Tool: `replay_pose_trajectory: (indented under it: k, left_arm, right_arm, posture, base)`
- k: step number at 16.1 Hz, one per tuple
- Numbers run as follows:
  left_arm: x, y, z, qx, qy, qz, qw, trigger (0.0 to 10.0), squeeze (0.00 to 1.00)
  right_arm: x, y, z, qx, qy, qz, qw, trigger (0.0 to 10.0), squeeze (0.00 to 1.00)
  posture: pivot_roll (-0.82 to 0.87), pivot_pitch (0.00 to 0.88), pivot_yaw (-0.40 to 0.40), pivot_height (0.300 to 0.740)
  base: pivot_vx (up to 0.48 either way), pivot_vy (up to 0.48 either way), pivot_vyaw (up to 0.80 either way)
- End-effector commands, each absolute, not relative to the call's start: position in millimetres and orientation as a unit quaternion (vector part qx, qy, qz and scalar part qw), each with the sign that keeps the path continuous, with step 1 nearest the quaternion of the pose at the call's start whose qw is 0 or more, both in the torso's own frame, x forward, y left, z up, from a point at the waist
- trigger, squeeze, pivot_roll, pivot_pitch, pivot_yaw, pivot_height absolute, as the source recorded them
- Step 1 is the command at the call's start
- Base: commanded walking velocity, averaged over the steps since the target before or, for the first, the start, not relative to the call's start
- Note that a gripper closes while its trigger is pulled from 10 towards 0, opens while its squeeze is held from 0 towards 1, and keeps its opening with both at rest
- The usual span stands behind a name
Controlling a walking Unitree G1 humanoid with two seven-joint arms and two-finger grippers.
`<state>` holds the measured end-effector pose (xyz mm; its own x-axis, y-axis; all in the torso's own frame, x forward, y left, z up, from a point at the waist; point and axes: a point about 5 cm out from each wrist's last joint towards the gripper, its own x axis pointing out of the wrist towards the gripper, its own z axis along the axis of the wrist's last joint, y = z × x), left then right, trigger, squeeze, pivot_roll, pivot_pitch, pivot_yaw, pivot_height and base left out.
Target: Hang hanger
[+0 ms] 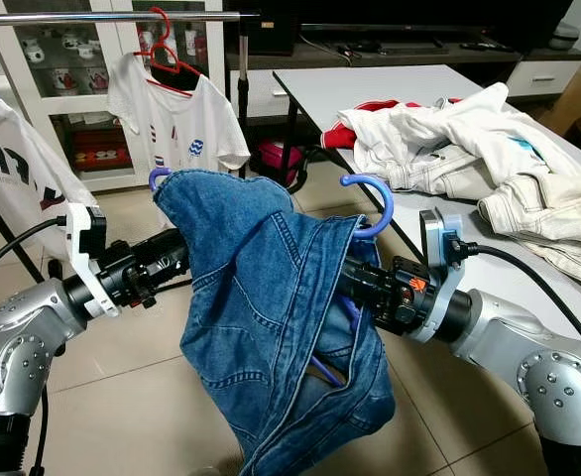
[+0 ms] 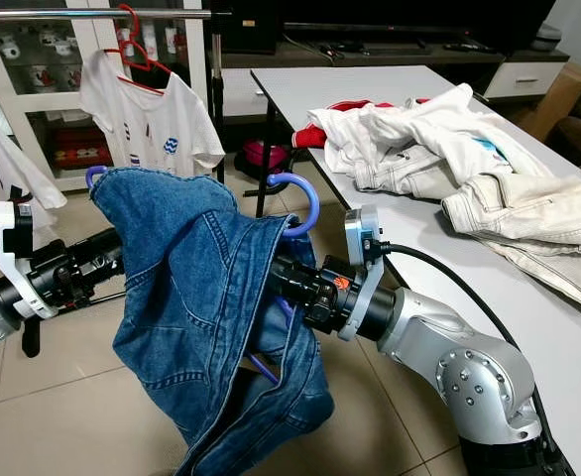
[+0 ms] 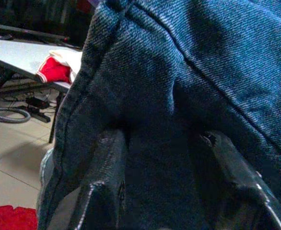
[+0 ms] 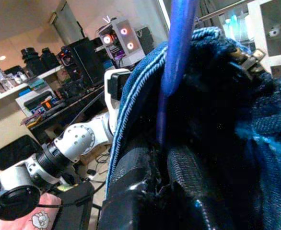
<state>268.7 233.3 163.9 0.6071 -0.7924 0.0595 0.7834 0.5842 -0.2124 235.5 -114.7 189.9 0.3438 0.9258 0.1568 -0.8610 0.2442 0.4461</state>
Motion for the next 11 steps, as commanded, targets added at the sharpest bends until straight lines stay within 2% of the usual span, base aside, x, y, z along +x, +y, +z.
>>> replay_pose_trajectory:
  k: [1, 8, 11]
  left_arm:
    - [271.9, 234.1, 168.9, -0.109, 0.008, -0.444, 0.890, 0.0, 0.00]
    - [272.2, 236.1, 170.1, -0.121, -0.017, -0.428, 0.896, 0.0, 0.00]
    - [267.1, 241.8, 170.3, -0.139, -0.031, -0.411, 0.900, 0.0, 0.00]
  right_arm:
    - [232.4, -115.6, 196.0, 0.232, 0.052, 0.578, 0.780, 10.0, 0.00]
    - [233.5, -115.1, 193.2, 0.230, 0.059, 0.576, 0.782, 10.0, 0.00]
    - [237.7, -116.4, 189.6, 0.223, 0.067, 0.558, 0.797, 10.0, 0.00]
  posture:
    - [-0.09, 0.000, -0.068, 0.740]
    - [-0.09, 0.000, -0.080, 0.740]
    - [-0.09, 0.000, -0.079, 0.740]
  base:
    - [0.000, 0.000, 0.00]
    - [0.000, 0.000, 0.00]
    - [0.000, 0.000, 0.00]
